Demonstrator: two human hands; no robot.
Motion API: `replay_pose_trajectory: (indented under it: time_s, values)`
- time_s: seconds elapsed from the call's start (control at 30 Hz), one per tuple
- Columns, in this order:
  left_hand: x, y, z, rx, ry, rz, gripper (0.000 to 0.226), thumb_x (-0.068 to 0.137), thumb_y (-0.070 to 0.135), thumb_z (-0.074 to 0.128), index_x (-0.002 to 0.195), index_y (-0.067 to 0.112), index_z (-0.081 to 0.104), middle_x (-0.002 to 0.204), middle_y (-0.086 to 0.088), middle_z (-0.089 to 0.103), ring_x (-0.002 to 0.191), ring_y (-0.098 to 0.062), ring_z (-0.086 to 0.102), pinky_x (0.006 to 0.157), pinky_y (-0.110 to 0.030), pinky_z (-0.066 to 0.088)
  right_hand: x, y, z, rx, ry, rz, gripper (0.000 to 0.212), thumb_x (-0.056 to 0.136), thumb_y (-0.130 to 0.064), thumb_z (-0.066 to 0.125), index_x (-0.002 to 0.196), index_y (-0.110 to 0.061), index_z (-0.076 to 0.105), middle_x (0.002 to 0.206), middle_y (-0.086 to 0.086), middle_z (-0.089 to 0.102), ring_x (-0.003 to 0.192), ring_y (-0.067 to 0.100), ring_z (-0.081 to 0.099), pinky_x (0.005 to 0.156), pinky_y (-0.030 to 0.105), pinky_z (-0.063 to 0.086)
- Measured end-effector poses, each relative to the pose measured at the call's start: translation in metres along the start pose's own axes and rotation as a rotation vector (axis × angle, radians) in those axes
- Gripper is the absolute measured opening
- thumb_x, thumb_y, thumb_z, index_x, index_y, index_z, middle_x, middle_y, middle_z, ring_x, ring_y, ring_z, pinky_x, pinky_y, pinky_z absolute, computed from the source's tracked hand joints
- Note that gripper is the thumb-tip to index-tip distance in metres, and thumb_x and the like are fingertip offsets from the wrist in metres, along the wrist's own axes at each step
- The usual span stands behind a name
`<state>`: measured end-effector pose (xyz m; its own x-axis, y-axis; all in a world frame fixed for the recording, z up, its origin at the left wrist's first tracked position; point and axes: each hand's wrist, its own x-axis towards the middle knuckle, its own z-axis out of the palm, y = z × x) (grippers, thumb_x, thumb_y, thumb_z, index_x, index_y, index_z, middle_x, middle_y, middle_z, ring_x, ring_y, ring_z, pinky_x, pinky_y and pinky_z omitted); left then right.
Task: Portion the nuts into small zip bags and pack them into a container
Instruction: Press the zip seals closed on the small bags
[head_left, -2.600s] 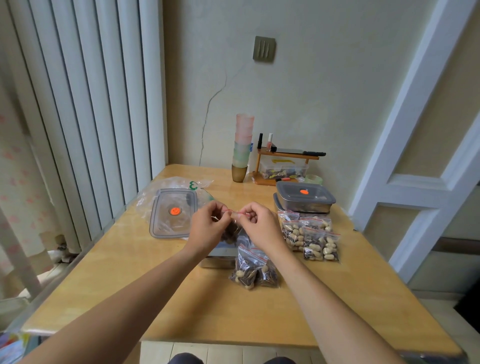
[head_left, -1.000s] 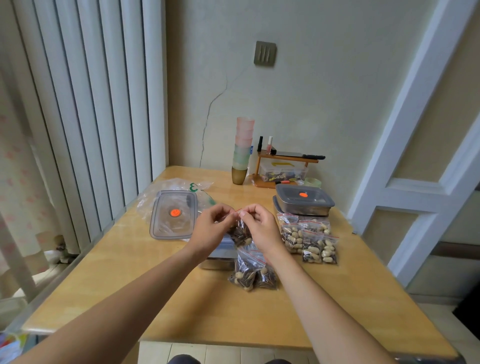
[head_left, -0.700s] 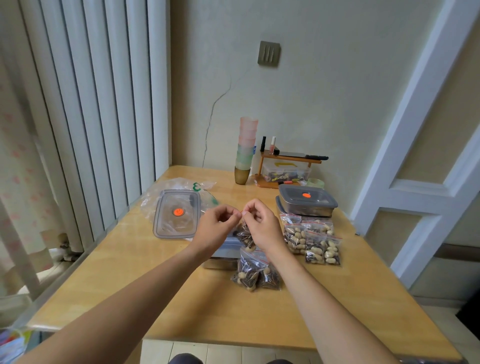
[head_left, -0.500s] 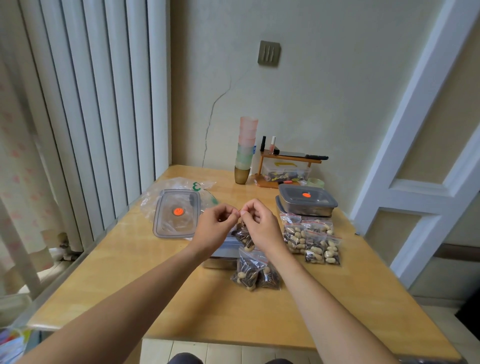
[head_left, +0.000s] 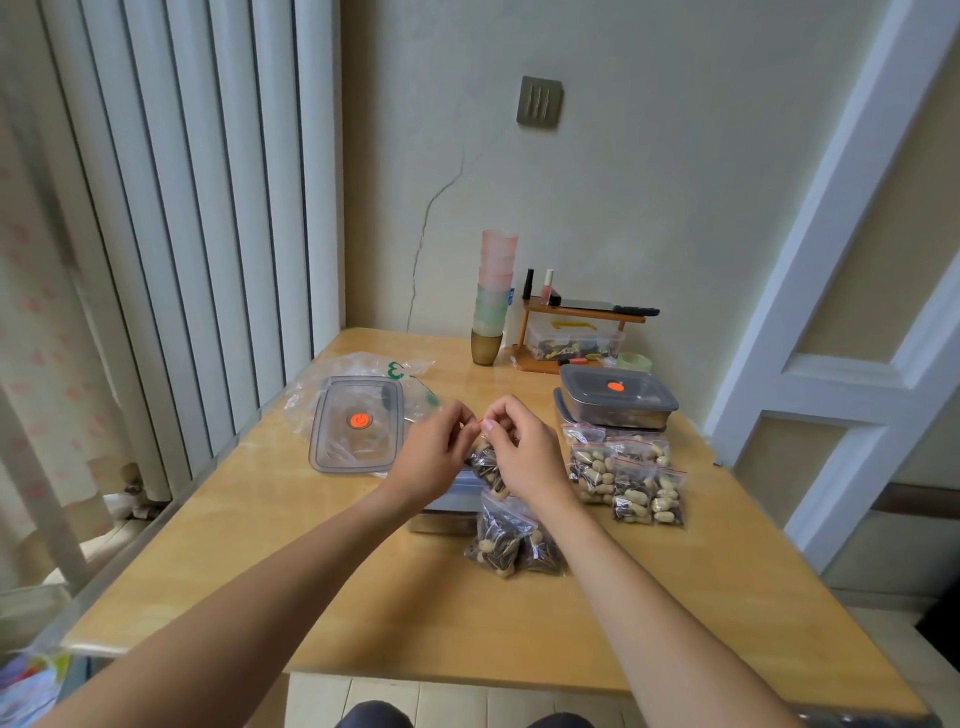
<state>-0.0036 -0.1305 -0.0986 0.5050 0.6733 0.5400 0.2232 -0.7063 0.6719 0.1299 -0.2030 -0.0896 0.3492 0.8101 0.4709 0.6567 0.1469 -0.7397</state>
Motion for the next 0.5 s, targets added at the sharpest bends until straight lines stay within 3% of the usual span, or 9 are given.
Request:
replay_pose_trajectory:
  time_s: [0.1, 0.33, 0.5]
  values:
    - [0.0008, -0.0045, 0.0008, 0.045, -0.011, 0.001, 0.017, 0.104, 0.021, 0.054, 0.088, 0.016, 0.051, 0.061, 0.008, 0.051, 0.054, -0.005, 0.047, 0.052, -0.018, 0.035, -0.0028, 0.0014, 0.0034, 0.022, 0.004, 0.037, 0.016, 0.100, -0.017, 0.061, 0.086, -0.025, 0.058, 0.074, -0.004, 0.060, 0.067, 0.007, 0.051, 0.060, 0.019, 0.040]
    - [0.0035, -0.0069, 0.0006, 0.100, -0.041, 0.033, 0.010, 0.103, 0.018, 0.055, 0.094, 0.015, 0.052, 0.064, -0.006, 0.059, 0.058, -0.018, 0.052, 0.057, -0.033, 0.041, -0.0034, 0.0054, 0.0045, 0.057, -0.002, 0.110, 0.015, 0.099, -0.019, 0.062, 0.087, -0.028, 0.061, 0.083, -0.001, 0.071, 0.083, 0.018, 0.069, 0.076, 0.036, 0.056]
    - [0.0016, -0.0083, -0.0046, 0.016, -0.002, 0.038, 0.018, 0.104, 0.028, 0.054, 0.093, 0.015, 0.057, 0.063, 0.007, 0.057, 0.058, -0.005, 0.055, 0.053, -0.017, 0.038, 0.0013, -0.0009, -0.0022, 0.105, -0.004, 0.130, 0.012, 0.099, -0.020, 0.064, 0.088, -0.026, 0.064, 0.083, -0.005, 0.074, 0.083, 0.010, 0.071, 0.084, 0.036, 0.058]
